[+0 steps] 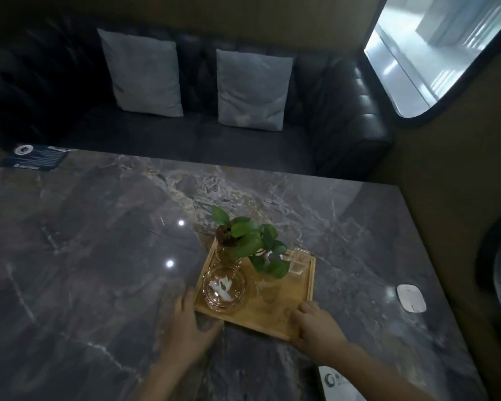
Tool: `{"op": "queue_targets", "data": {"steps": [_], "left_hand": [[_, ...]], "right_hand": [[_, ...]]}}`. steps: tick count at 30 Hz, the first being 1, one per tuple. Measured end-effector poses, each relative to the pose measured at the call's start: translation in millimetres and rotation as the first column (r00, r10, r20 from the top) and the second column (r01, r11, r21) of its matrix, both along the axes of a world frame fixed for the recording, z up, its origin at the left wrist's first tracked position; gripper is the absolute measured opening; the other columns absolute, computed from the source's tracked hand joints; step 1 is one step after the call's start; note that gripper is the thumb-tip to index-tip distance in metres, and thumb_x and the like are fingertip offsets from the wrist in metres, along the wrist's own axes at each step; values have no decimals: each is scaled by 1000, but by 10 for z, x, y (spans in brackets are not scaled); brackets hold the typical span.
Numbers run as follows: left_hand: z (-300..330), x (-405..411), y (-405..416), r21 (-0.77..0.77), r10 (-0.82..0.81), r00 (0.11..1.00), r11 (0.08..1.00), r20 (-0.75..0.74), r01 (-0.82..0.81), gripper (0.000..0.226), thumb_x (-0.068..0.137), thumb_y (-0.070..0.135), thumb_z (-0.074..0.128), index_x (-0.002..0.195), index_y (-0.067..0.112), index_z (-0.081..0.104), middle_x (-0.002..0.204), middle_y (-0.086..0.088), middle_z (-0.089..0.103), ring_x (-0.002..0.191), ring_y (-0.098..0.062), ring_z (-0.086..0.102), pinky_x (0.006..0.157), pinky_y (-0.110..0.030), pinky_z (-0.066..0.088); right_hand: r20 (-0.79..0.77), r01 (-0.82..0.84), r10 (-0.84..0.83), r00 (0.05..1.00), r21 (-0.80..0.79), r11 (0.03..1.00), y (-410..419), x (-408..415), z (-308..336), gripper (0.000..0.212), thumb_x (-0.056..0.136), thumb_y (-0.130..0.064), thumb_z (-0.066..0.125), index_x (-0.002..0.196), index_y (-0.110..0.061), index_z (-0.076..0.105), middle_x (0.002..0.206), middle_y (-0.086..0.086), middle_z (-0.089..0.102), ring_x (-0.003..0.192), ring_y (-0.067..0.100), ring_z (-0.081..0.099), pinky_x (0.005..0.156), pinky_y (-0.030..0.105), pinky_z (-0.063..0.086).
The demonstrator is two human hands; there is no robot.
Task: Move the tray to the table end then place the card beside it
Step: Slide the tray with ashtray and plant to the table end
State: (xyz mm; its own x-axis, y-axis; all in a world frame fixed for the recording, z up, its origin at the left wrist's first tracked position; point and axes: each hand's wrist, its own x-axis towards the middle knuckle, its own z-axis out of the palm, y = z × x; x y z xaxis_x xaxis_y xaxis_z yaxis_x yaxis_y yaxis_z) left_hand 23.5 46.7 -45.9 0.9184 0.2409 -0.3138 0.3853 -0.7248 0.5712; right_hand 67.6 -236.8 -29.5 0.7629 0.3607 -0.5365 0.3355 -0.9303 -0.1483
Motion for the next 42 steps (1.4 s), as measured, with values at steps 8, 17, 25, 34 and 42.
{"op": "queue_targets", "data": {"steps": [8, 17, 25, 34, 42], "left_hand": [[-102, 43, 20, -86, 16, 1000, 996, -6, -16, 87, 68, 54, 77, 140, 23, 40, 138, -6, 42, 123, -27, 49, 93, -38, 45], [-247, 115, -8, -97, 79, 994, 993, 71, -72, 78, 60, 51, 83, 124, 21, 51, 111, 2, 45, 110, -24, 52, 90, -42, 45], [-407, 168, -14, -63, 88, 989, 995, 117, -81, 75, 54, 41, 90, 113, 15, 54, 107, 0, 45, 104, -23, 45, 84, -38, 39], [-414, 232, -49, -116, 123, 983, 987, 136, -107, 74, 55, 28, 92, 118, 14, 54, 112, -5, 47, 101, -17, 44, 81, -31, 37], [-384, 431, -137, -91, 126, 986, 989, 109, -117, 72, 53, 32, 93, 110, 10, 54, 110, -9, 50, 102, -27, 51, 76, -33, 38]], "right_hand": [[-3, -55, 55, 998, 4, 998, 62, 1, -46, 41, 86, -38, 54, 122, -18, 51, 126, 7, 52, 120, 27, 42, 101, 40, 35], [15, -68, 67, 998, 46, 997, -26, -5, -194, 49, 84, -39, 55, 126, -14, 53, 122, 1, 59, 118, 22, 42, 108, 41, 30], [39, -41, 37, 999, 110, 993, -58, -30, -255, 41, 78, -37, 60, 113, -16, 58, 114, 0, 60, 113, 21, 44, 109, 40, 29], [25, 11, -16, 1000, 169, 986, -89, 0, -274, 19, 77, -35, 64, 91, -24, 56, 112, -4, 60, 110, 18, 45, 89, 31, 34], [34, 74, -82, 996, 197, 978, -182, 171, -354, 28, 74, -38, 70, 78, -31, 43, 97, -12, 53, 107, 12, 43, 79, 28, 33]]}}
